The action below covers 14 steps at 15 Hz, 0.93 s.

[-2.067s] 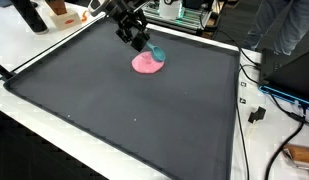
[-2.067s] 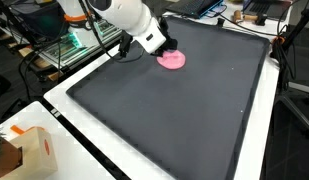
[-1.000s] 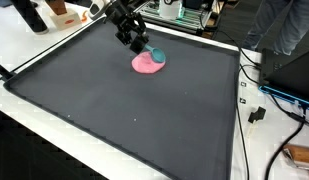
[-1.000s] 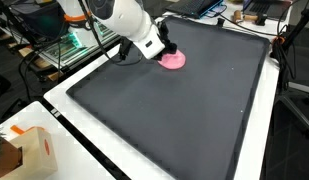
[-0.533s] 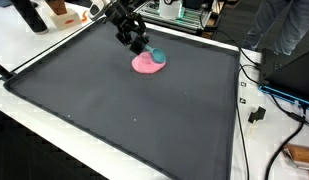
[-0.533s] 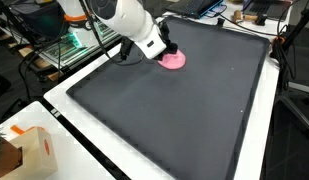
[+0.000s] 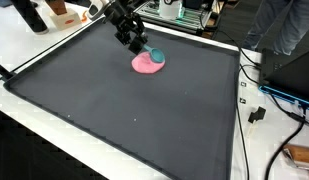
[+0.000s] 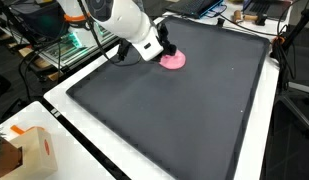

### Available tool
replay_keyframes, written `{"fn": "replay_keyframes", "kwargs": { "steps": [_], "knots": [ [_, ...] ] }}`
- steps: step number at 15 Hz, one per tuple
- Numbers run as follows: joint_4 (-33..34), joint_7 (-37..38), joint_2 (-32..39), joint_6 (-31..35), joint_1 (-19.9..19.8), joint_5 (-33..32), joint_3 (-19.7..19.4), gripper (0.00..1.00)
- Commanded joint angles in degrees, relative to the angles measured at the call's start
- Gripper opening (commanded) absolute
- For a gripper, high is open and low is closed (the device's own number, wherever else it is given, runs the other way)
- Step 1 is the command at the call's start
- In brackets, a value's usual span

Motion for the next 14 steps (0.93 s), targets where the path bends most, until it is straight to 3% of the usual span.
{"fn": "replay_keyframes", "kwargs": {
  "steps": [1,10,14],
  "knots": [
    [1.30,0.67,3.00,2.51,0.68,-2.52,0.58,0.29],
    [3.44,2.84,3.67,2.21,0.49,-6.26,1.24,0.29],
    [2.80,4.62,1.21,-1.87,-0.36,-6.67,0.94,0.29]
  ]
}}
